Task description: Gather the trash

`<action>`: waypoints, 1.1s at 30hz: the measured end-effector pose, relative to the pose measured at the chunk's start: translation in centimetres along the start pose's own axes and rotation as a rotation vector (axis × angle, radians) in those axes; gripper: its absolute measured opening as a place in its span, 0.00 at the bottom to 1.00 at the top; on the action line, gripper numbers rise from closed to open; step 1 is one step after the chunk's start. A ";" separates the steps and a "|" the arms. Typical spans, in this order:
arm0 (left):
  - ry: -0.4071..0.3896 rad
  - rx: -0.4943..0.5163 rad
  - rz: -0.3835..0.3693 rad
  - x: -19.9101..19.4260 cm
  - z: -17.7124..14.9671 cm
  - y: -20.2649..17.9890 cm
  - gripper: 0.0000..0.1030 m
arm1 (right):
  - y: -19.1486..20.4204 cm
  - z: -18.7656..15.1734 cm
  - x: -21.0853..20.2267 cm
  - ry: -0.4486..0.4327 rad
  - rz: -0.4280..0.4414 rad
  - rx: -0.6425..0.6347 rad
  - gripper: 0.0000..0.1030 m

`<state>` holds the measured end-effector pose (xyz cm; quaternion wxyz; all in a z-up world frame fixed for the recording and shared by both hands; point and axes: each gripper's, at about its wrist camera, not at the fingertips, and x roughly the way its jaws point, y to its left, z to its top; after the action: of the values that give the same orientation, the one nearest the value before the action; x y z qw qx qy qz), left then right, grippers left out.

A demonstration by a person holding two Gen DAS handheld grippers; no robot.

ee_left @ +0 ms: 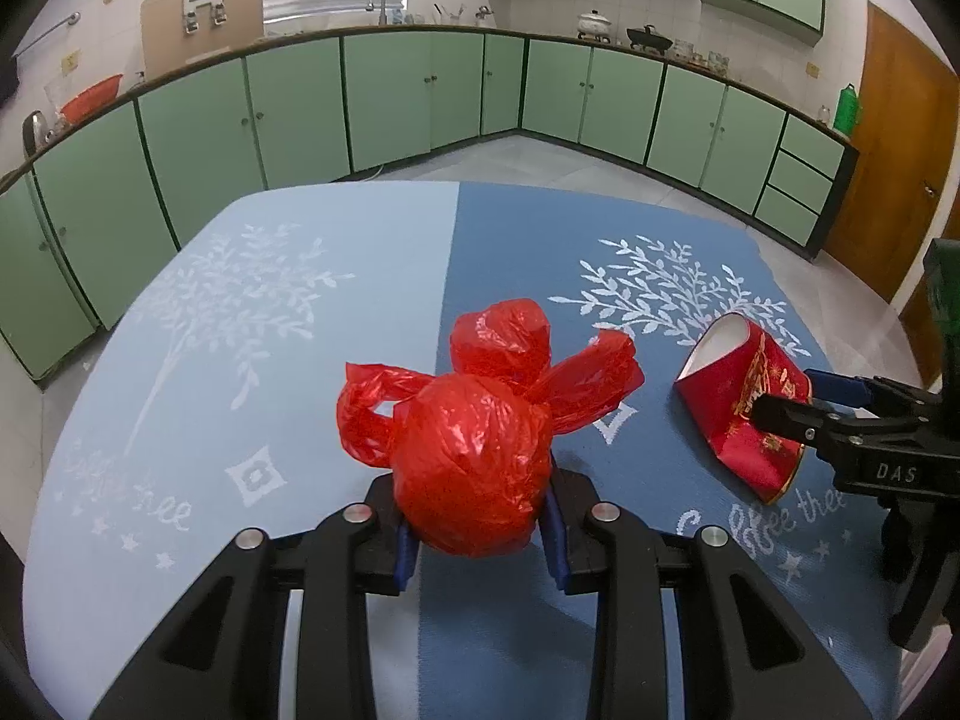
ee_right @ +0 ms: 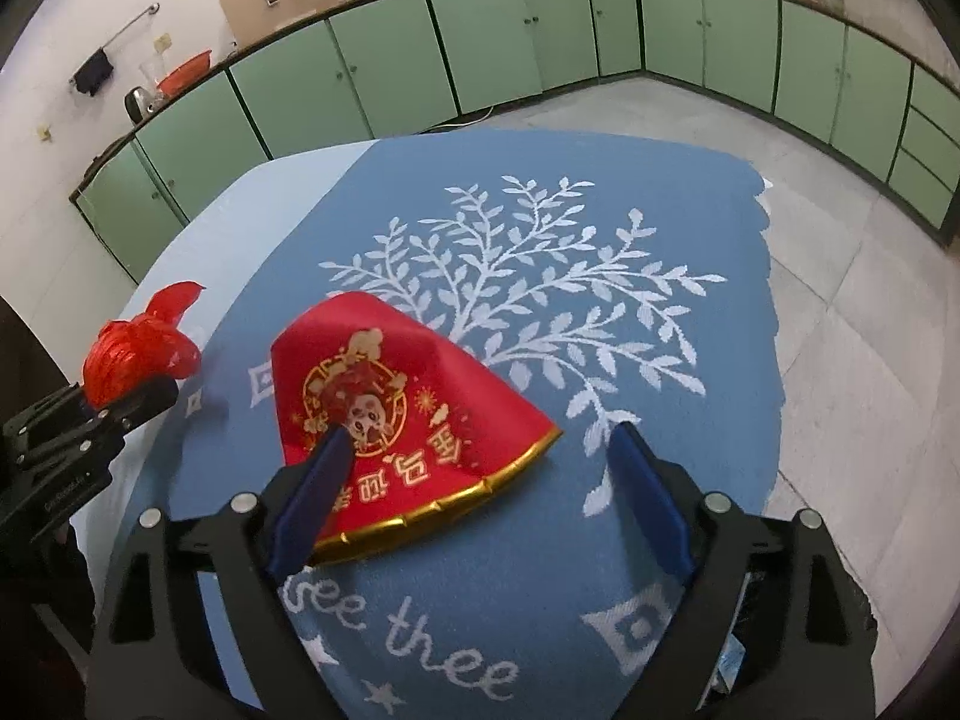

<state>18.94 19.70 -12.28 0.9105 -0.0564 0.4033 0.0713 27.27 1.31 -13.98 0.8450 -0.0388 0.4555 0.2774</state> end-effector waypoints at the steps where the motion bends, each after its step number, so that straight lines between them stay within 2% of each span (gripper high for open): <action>1: 0.001 0.001 -0.002 0.1 0.0 0.0 0.32 | 0.1 0.0 -0.1 -0.003 0.018 -0.002 0.61; 2: 0.001 0.001 -0.002 0.1 0.0 0.0 0.32 | 0.1 0.0 -0.1 -0.003 0.049 0.004 0.56; 5: 0.001 0.004 -0.003 0.1 -0.1 -0.1 0.32 | 0.1 0.0 -0.5 -0.017 0.059 0.010 0.42; 6: 0.000 0.004 -0.003 0.0 -0.1 -0.1 0.32 | 0.1 0.0 -0.7 -0.026 0.063 0.016 0.35; 9: -0.002 0.002 -0.001 -0.1 -0.1 0.0 0.32 | 0.1 0.1 -1.9 -0.056 0.077 0.015 0.24; 21: -0.053 0.019 -0.020 -3.0 0.4 -0.9 0.32 | 3.0 1.3 -6.6 -0.151 0.047 -0.088 0.11; 33: -0.120 0.058 -0.075 -6.7 1.3 -3.6 0.31 | 3.3 0.6 -11.7 -0.226 0.007 -0.097 0.09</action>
<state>16.03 15.79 -6.27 0.9363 -0.0408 0.3475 0.0288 20.96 -0.82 -3.74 0.8872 -0.0466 0.3434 0.3047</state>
